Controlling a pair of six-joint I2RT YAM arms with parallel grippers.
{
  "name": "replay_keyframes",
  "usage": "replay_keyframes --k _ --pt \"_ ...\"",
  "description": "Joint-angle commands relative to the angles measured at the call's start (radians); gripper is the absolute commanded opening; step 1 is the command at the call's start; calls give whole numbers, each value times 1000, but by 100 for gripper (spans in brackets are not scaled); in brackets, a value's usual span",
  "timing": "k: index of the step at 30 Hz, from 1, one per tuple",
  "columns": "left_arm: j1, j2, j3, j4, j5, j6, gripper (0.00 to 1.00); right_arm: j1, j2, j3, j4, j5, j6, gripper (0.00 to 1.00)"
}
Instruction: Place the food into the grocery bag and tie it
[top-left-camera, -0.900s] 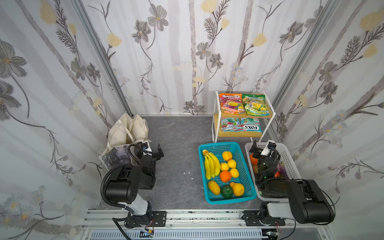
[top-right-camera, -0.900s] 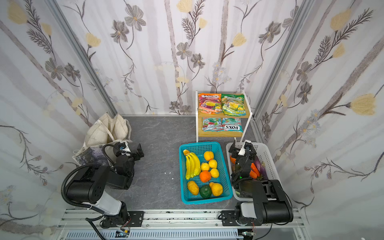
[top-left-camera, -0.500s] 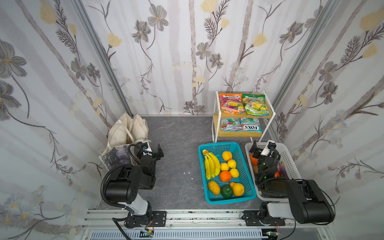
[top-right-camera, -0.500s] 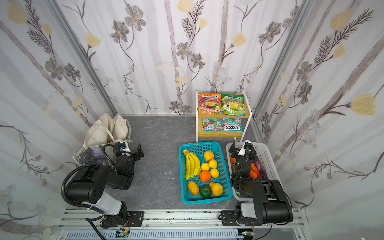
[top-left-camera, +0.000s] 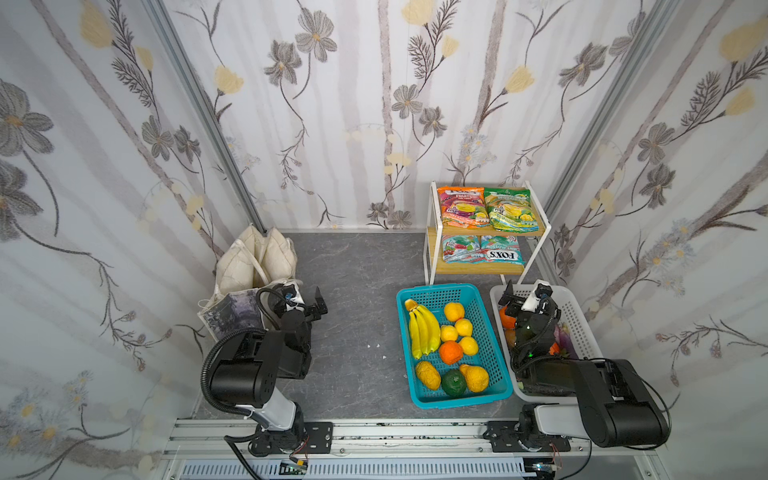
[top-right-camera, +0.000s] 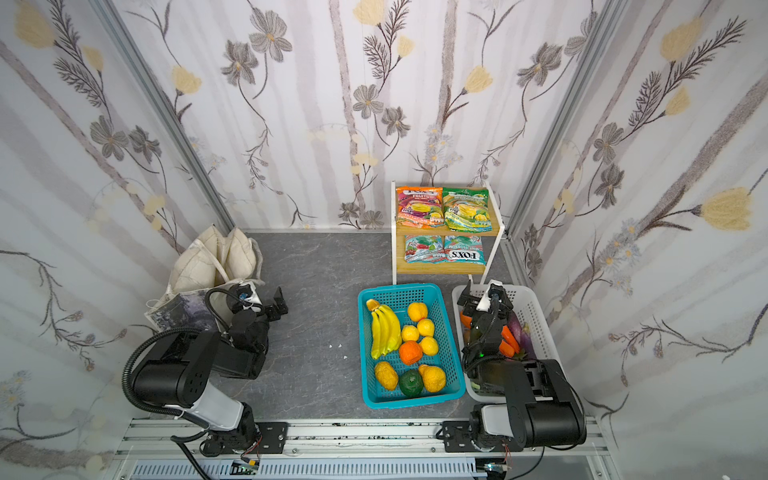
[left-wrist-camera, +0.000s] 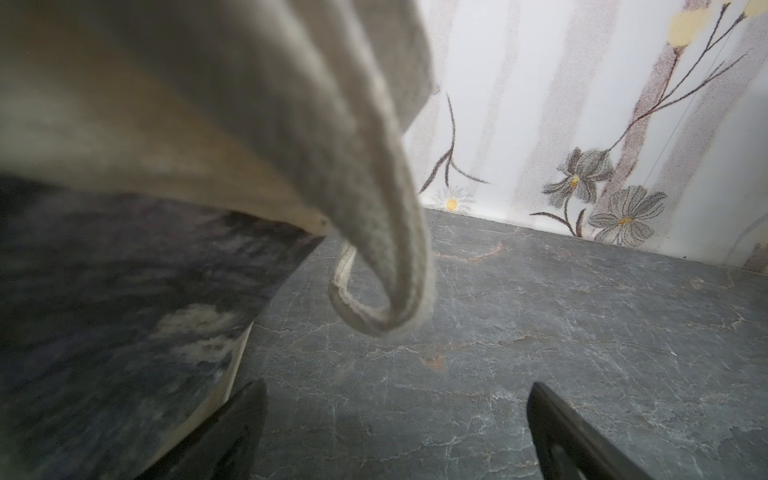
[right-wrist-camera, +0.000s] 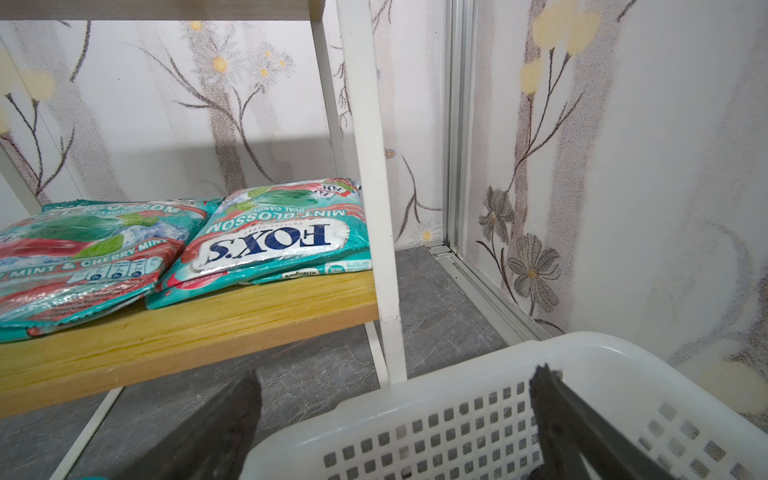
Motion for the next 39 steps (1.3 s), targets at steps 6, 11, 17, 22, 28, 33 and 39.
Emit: replay_keyframes --k 6,11,17,22,28,33,39 --pt "5 0 8 36 -3 -1 100 1 0 0 35 -5 -9 100" --pt "-58 -140 -12 -22 -130 44 100 1 -5 0 37 -22 -13 100" --pt "-183 -340 72 -345 -249 28 100 4 -126 78 -231 -126 -45 100" --pt "-212 -453 135 -551 -289 -98 100 4 -260 129 -444 -252 -15 100" --pt "-243 -520 262 -911 -177 -361 100 2 -340 171 -531 -361 164 100" --pt "-259 -556 369 -1235 -140 -490 100 6 -313 269 -650 -564 245 100" --pt "-253 -673 413 -1396 -93 -541 100 190 -285 325 -695 -540 257 100"
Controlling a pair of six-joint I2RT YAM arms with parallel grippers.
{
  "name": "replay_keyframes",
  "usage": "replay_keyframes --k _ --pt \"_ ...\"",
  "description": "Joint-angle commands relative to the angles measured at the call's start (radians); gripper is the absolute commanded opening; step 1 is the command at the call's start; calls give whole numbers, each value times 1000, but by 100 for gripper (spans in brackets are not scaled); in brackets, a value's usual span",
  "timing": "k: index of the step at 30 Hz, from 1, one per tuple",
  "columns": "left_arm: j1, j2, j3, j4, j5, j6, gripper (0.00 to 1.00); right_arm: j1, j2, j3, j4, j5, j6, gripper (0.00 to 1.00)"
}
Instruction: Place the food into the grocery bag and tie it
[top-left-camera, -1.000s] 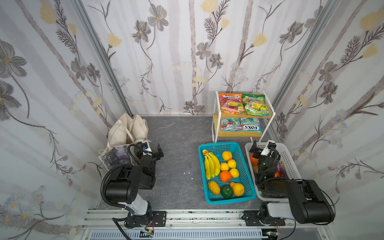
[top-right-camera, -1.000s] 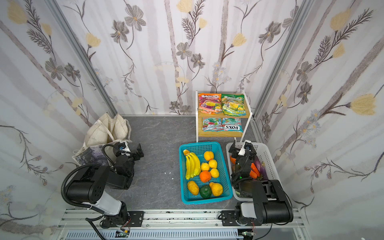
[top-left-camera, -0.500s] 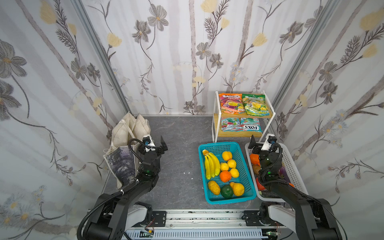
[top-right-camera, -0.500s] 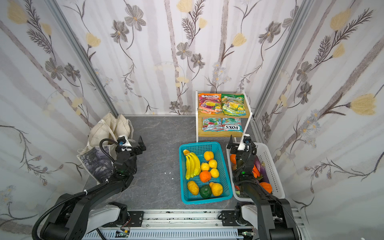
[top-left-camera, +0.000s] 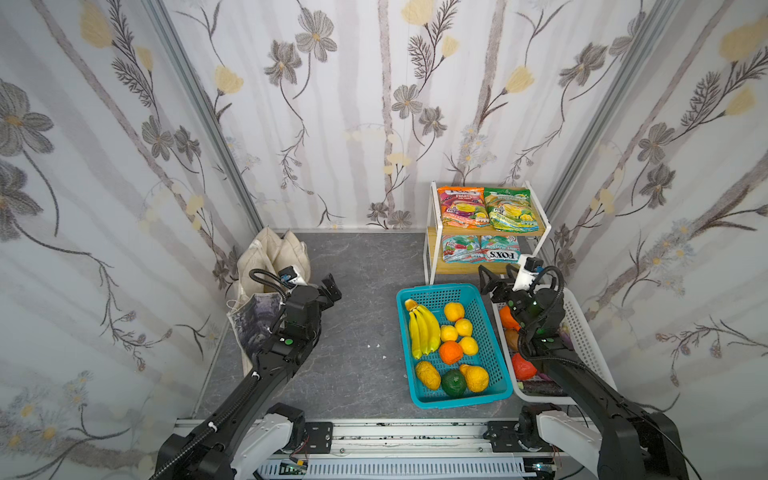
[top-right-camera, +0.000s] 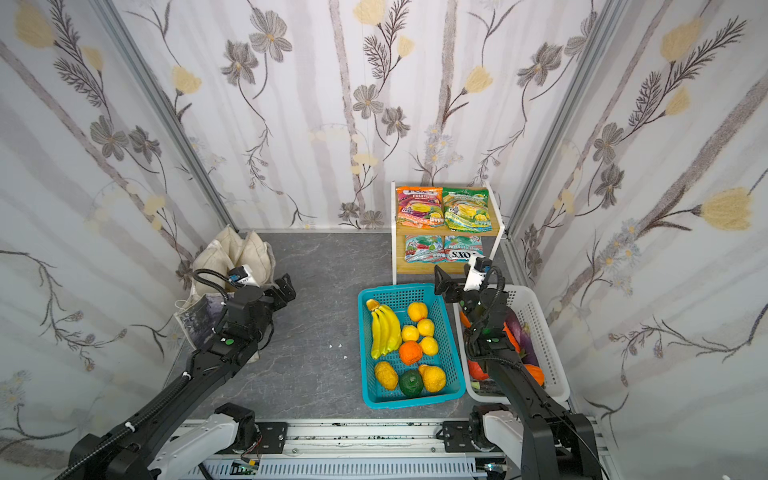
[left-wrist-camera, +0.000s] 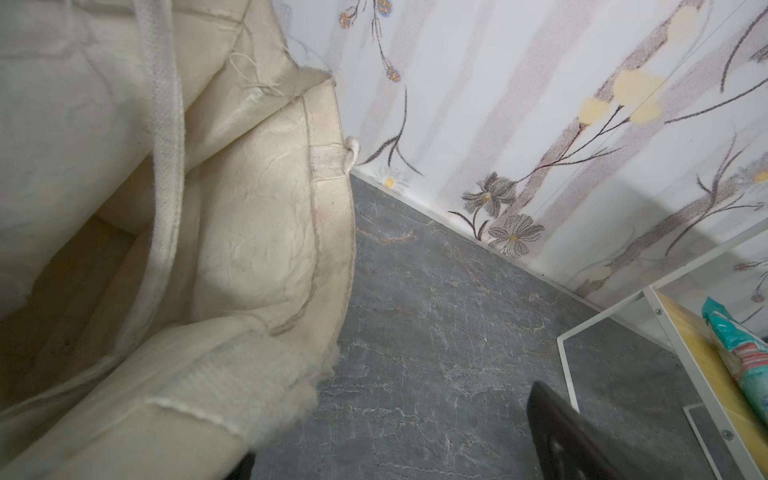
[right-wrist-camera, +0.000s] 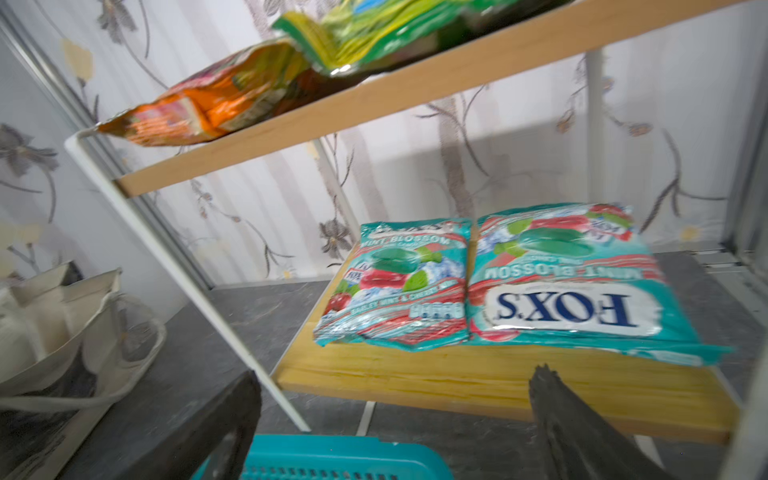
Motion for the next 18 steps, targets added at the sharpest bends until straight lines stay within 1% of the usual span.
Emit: replay_keyframes --k 1,3,4,6,7,9,11,14,15,16,18 --pt "7 -20 68 -163 22 -51 100 123 13 37 -46 26 0 100" --pt "4 5 112 -216 73 -48 99 210 26 57 -48 74 5 100" --pt "5 17 125 -238 119 -58 97 260 34 65 -38 96 13 99" --pt "5 14 129 -257 197 -77 89 359 52 84 -15 143 23 99" --pt "7 1 138 -273 209 -74 85 412 64 104 -15 171 19 98" --pt "18 -24 173 -326 185 -50 73 496 103 146 -18 208 17 98" --pt "38 -31 221 -376 190 -29 68 558 162 197 -13 221 41 97" --pt "38 -29 251 -413 230 -37 47 627 263 303 -5 212 76 97" --pt "38 -34 251 -416 238 -47 36 646 295 330 5 210 75 97" --pt "38 -42 249 -416 237 -57 29 677 332 360 11 202 74 97" --pt "39 -46 255 -424 233 -51 29 700 410 421 11 175 75 97"
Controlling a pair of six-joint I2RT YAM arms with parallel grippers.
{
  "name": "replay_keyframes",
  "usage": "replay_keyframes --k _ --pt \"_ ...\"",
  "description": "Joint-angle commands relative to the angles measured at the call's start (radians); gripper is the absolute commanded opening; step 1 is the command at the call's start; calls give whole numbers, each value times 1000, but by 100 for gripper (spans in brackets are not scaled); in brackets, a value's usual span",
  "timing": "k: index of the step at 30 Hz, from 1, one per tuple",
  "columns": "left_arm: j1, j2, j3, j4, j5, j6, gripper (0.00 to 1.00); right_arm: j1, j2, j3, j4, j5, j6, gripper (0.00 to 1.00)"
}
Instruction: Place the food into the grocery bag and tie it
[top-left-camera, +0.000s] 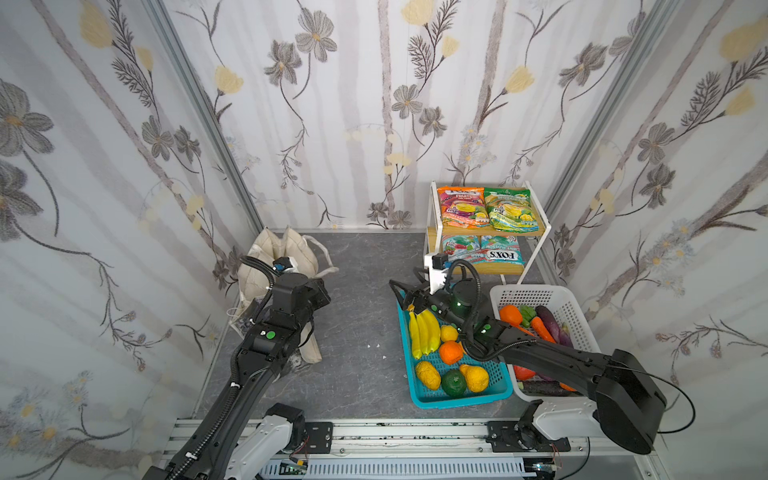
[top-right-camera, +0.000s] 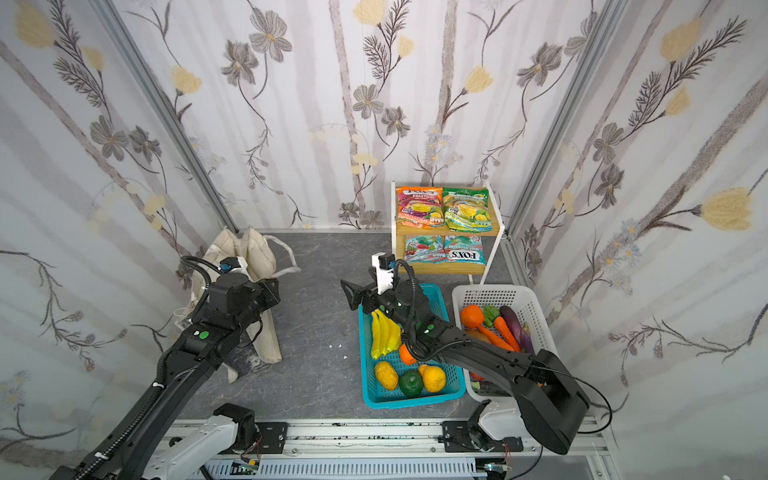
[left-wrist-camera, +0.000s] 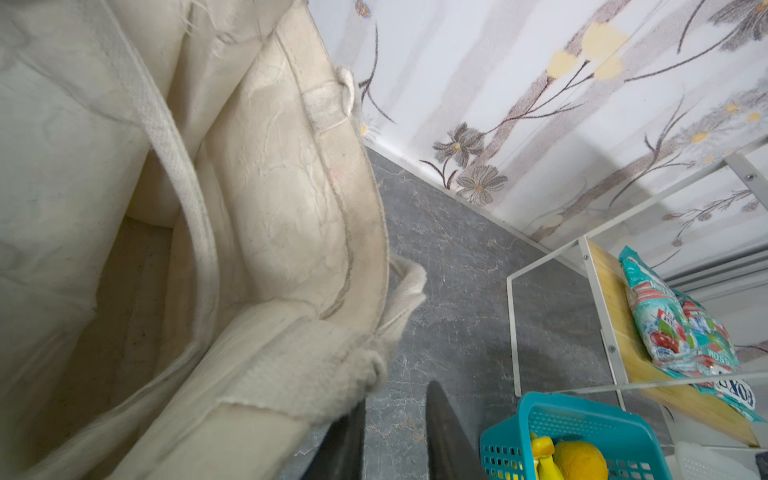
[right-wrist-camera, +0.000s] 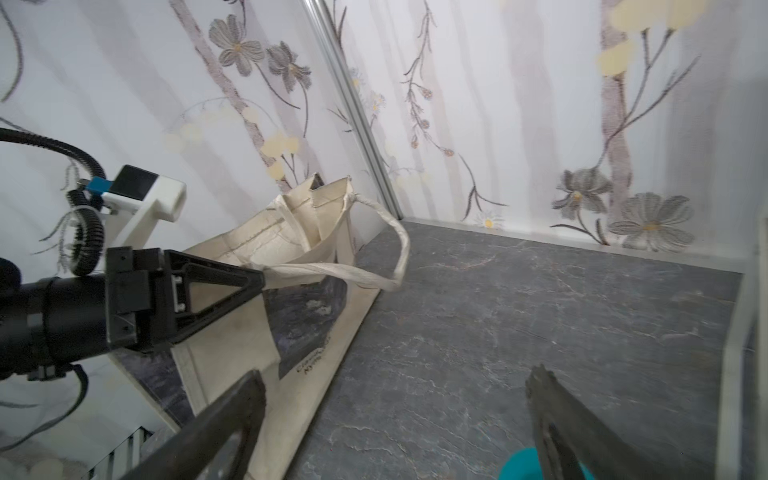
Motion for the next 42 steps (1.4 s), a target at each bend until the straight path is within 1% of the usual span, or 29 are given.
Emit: replay_keyframes --k 1,3,4,5,6,7,8,9,10,11,12,14,17,18,19,22,24,26,28,29,31,33,35,37,39,42 --pt "2 -6 19 -32 16 -10 37 27 96 78 30 -31 29 97" --pt "2 1 13 -35 37 -20 62 32 143 106 54 -58 59 97" --pt "3 5 7 -34 62 -32 69 32 166 117 69 -74 76 97" --pt "1 9 2 -33 98 -45 75 31 187 127 79 -90 95 97" --pt "1 9 -3 -33 135 -63 78 31 203 139 83 -100 112 97" --pt "1 7 -7 -33 190 -89 79 31 219 151 81 -115 126 96" --pt "1 9 -11 -35 257 -121 77 31 231 165 72 -125 132 96" --pt "2 9 -15 -35 313 -141 73 31 240 177 59 -128 135 96" --pt "1 4 -20 -39 356 -151 64 31 243 187 42 -126 135 95" --pt "2 -6 -31 -55 370 -164 63 31 244 190 39 -118 134 95" --pt "1 -20 -46 -67 370 -167 63 30 241 188 42 -115 132 95" --pt "-1 -42 -71 -117 333 -156 63 29 236 189 46 -108 127 95" --pt "-2 -77 -70 -186 280 -137 64 29 227 182 54 -104 127 95" --pt "-2 -88 -56 -202 277 -130 62 28 223 177 58 -101 128 95" --pt "-4 -89 -28 -222 277 -123 60 29 219 171 62 -100 132 95" --pt "-20 -67 62 -273 279 -97 57 29 209 152 75 -96 135 95" --pt "-25 -53 125 -300 280 -79 58 28 201 143 73 -92 135 95" --pt "-24 -53 191 -312 288 -78 61 28 194 136 65 -88 129 95" --pt "-25 -43 250 -315 252 -46 66 28 189 125 69 -85 128 95" --pt "-23 -22 273 -321 222 -20 68 28 190 123 71 -86 128 95" --pt "-17 43 300 -320 240 10 68 28 204 128 71 -93 130 95" --pt "-23 119 337 -313 234 37 68 28 222 146 59 -123 134 95" --pt "-39 184 414 -314 134 95 65 28 227 155 40 -133 140 94" --pt "-50 248 505 -313 20 161 66 28 213 131 55 -105 142 94" --pt "-51 328 582 -317 -33 218 68 25 198 109 64 -67 142 94" --pt "-61 442 666 -314 -40 248 74 13 191 101 55 -65 142 94"
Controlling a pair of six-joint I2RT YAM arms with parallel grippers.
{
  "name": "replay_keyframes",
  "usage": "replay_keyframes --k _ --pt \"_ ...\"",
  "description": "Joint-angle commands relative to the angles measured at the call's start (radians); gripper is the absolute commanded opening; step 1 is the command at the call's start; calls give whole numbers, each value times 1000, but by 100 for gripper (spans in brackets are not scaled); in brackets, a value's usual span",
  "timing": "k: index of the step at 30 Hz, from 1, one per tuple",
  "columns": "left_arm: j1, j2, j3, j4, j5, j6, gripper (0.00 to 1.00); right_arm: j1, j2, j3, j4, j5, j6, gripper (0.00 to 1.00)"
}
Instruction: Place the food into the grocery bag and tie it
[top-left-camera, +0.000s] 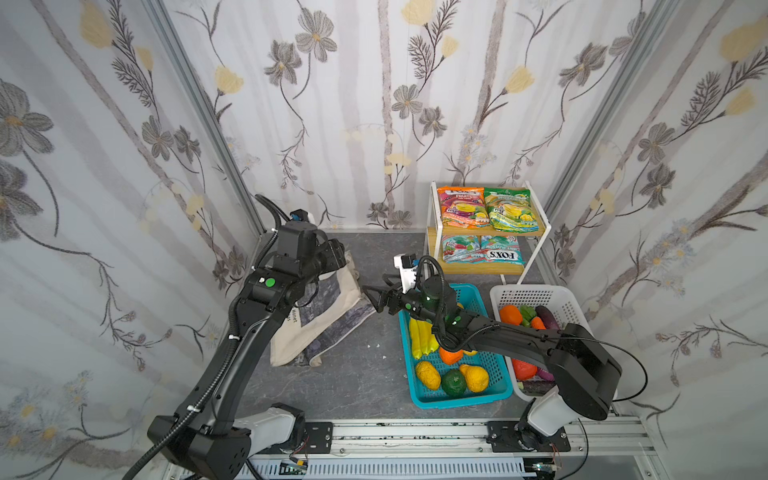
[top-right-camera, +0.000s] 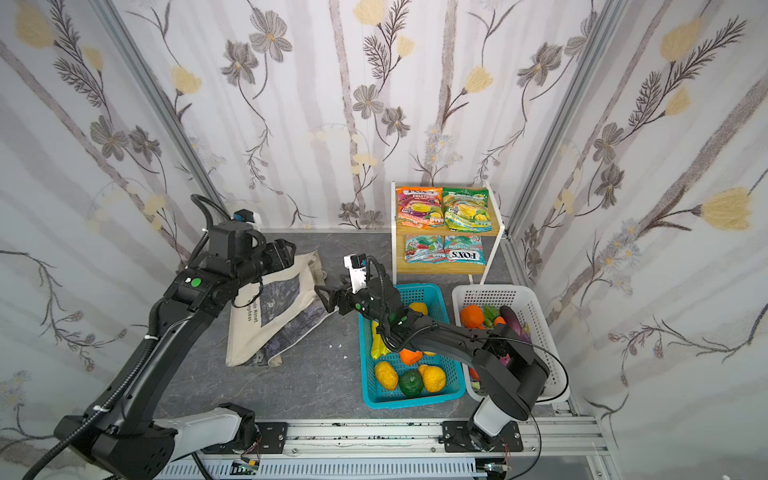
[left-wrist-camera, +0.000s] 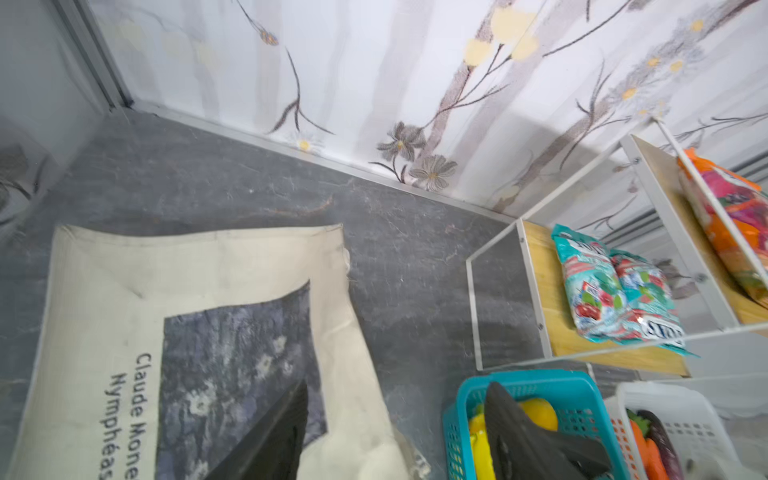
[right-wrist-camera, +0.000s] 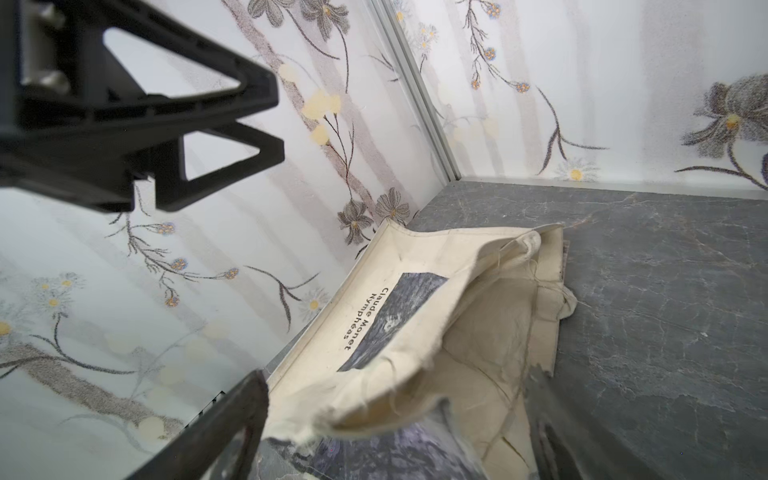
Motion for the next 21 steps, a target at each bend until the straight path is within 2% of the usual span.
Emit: replay_keyframes --k 1,4,7,10,14,17,21 --pt "-16 98 64 -8 -93 93 76 -10 -9 -7 14 29 13 94" --pt "-24 210 75 -6 -122 117 78 -18 -39 -46 17 79 39 94" --pt "-26 313 53 22 -84 95 80 -18 -98 -108 51 149 30 93" --pt "-46 399 59 74 -70 84 87 -18 -139 -129 15 175 9 93" --pt "-75 538 148 107 -66 66 100 -17 -206 -184 15 208 -6 93" --pt "-104 659 238 108 -137 72 100 -17 -252 -240 5 244 -24 94" --pt "-119 782 275 108 -254 64 100 -18 -334 -296 -12 300 -45 95"
